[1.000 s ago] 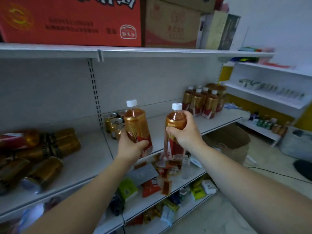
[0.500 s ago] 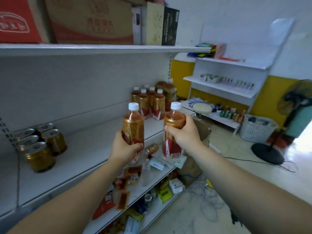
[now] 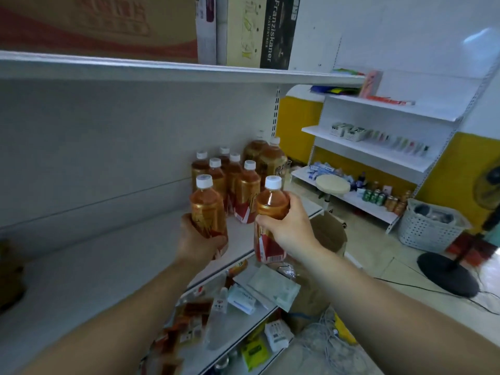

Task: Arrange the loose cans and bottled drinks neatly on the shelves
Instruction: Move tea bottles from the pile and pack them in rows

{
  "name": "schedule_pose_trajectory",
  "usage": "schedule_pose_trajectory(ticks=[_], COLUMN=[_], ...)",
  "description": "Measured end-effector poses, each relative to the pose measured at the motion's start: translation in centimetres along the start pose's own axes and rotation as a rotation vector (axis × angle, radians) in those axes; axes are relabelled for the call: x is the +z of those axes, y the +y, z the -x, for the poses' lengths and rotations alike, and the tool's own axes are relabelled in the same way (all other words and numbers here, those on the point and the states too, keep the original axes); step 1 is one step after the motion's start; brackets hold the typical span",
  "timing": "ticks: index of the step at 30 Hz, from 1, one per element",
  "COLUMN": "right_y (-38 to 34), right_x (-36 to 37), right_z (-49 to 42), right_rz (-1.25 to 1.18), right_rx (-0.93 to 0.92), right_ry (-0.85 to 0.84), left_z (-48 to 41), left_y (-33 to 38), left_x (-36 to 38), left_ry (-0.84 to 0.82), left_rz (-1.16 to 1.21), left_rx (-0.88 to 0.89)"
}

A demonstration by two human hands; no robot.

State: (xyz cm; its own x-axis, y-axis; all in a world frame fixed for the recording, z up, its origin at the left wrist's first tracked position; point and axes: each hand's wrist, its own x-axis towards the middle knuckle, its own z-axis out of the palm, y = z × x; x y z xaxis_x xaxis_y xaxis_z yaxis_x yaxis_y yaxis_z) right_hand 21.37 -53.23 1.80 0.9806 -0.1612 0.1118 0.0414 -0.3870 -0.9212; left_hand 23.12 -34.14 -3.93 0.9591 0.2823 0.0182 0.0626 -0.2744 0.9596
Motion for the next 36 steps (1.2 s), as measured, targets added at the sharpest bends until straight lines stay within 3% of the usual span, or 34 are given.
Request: schedule_pose_trajectory(ticks=[15,19,26,36], right_y=[6.7,7.9,9.5,9.5], right_x=[0.4,-0.1,-0.4,-0.4], right_z=[-11.7,-13.7,-15.6,-16.2], right_rz=[-0.065,-0.094,-0.031,0.023], right_rx=[-0.186,-0.257,-0.342,-0.363], right_ry=[-0.284,-0.391,-0.540,-0.534], left_z=[-4.2,-4.4,-4.8,-6.4], left_y=[-0.7,-0.7,-0.8,-1.2], left_x=[8.9,9.8,11.2,11.3], left_ry=[0.243,0.264,0.363,0.322], left_rz=[-0.109,-0.060,-0.173,-0.148], left_rx=[-0.107,-0.125,-0.112,-0.088])
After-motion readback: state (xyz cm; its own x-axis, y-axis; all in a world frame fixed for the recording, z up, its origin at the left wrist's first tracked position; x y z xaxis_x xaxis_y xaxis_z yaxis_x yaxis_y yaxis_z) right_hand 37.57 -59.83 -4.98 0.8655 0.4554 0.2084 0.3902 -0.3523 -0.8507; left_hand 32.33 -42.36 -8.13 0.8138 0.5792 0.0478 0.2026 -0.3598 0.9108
